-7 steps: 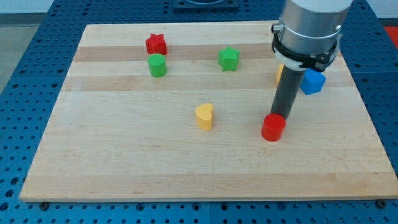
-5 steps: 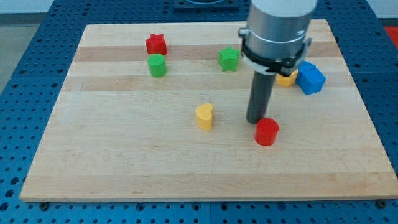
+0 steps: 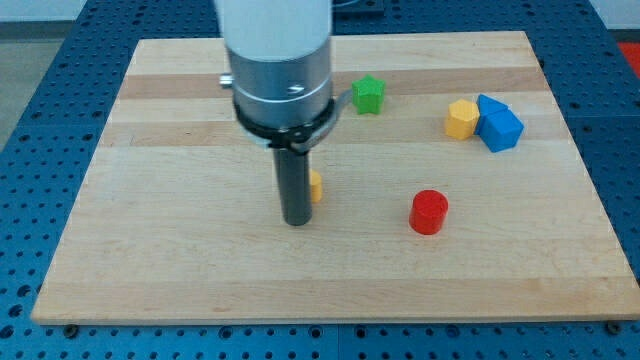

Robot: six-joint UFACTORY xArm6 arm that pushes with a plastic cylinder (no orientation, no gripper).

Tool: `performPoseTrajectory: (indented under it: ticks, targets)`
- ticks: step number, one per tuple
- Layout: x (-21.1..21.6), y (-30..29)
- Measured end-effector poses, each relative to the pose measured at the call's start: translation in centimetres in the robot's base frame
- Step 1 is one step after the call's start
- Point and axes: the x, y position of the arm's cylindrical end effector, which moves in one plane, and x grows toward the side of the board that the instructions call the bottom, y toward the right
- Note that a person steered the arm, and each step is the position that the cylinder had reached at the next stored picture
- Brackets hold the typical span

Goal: Move the yellow heart towards the group of blocks

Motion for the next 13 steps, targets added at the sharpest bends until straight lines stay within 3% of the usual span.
performPoseTrajectory:
  ticks: [3,5,9,13]
  targets:
    - [-1.9,-2.2]
    - [-2.6,1.1]
    - [-7.9,8.7]
    - [-11.6,8.3]
